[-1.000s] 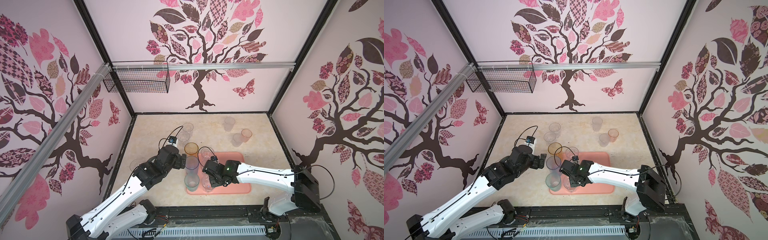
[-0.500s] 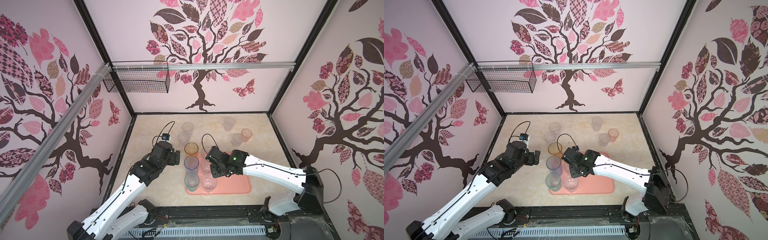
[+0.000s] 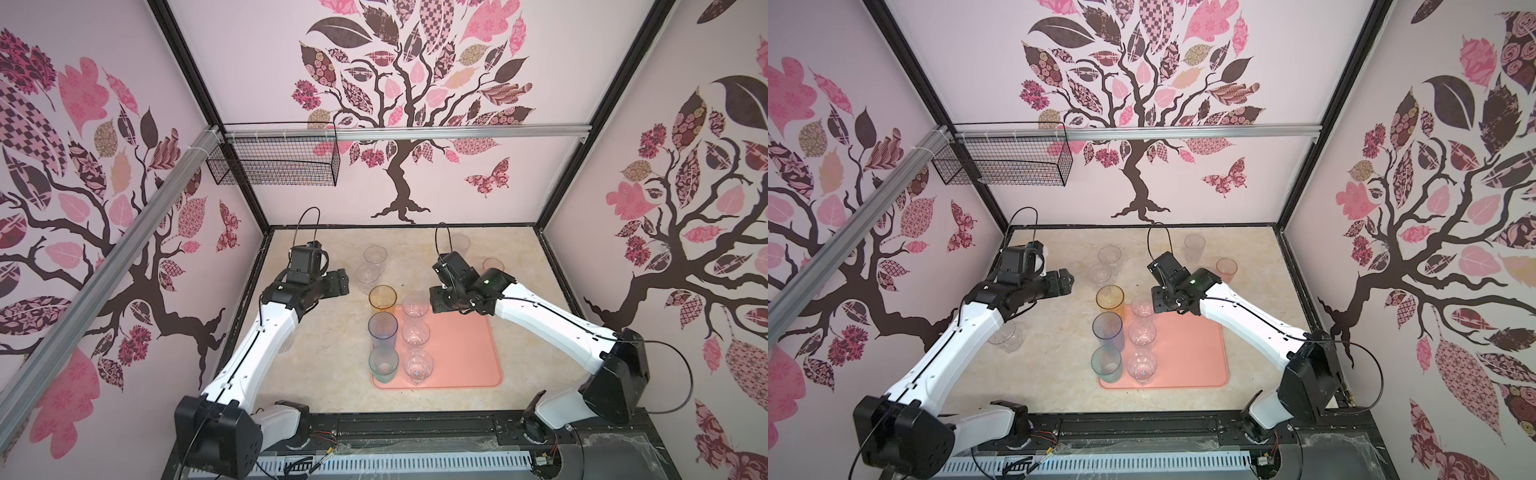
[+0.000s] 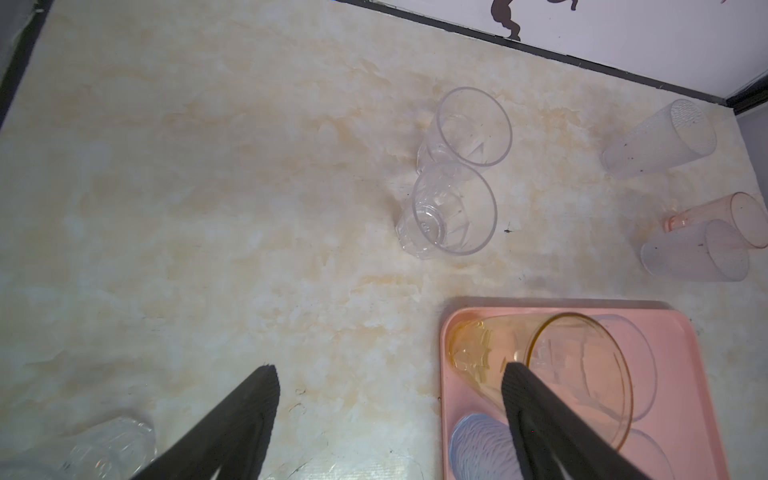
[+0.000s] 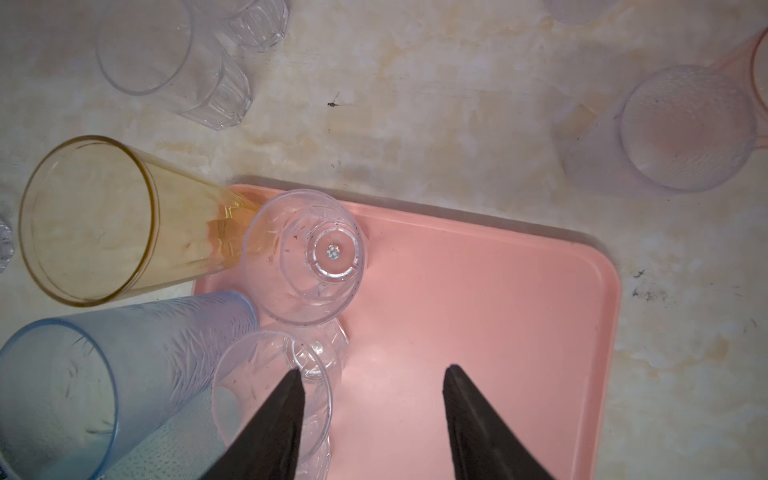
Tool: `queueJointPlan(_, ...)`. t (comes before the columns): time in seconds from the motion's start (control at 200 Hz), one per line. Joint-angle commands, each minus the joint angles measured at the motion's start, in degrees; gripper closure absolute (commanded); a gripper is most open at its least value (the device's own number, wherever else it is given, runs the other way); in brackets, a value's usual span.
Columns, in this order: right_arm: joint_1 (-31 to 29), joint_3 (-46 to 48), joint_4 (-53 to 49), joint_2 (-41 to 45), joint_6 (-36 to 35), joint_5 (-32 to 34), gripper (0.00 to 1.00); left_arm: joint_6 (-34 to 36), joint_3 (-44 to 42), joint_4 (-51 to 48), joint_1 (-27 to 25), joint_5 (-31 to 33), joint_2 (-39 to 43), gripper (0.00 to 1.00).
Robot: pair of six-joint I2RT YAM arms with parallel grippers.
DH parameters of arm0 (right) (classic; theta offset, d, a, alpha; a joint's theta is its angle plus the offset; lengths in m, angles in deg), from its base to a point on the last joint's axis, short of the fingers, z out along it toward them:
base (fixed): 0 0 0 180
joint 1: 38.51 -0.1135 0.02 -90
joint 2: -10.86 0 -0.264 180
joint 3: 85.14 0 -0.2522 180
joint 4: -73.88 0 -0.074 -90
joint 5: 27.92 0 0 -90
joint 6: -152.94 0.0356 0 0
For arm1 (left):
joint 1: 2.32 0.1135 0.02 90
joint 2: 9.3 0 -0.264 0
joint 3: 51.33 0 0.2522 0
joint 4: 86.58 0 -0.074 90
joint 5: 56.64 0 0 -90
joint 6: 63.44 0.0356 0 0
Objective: Place the glasses into the tray
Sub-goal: 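Open the right gripper and lift it away while the left gripper reaches toward clear glasses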
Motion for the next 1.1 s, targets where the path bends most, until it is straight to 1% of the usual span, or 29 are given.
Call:
queueJointPlan(0.0,0.53,-2.05,2.77,-1.92,-2.23,0.00,0.42,-1.58,6.09,2.01,0.49,-6.05,-5.39,0.14)
queueJointPlan(0.185,1.14,0.35,5.59,-1.95,-1.97,-1.89,0.42,0.77,13.72,-0.82,0.78,-6.32,-17.04,0.22)
queueJointPlan(0.33,1.72,2.33,7.02,-1.77,-1.69,-2.78,0.42,3.03,18.05,-4.42,0.45,-6.56,-23.65,0.28)
queueJointPlan(0.425,2.32,2.96,7.56,-1.71,-1.96,-3.29,0.42,3.45,18.69,-4.12,-0.39,-5.69,-25.73,0.30)
queueJointPlan(0.635,2.86,3.97,8.63,-1.51,-1.98,-4.66,0.42,4.13,21.64,-4.79,-1.72,-1.11,-30.42,0.34)
queueJointPlan(0.94,2.96,5.83,9.54,-0.18,-2.05,-5.20,0.42,7.52,28.65,-6.67,-4.77,7.73,-37.46,0.41)
queueJointPlan(1.09,3.24,7.35,10.37,0.82,-1.97,-5.05,0.42,8.99,30.42,-6.82,-4.91,9.44,-40.01,0.48)
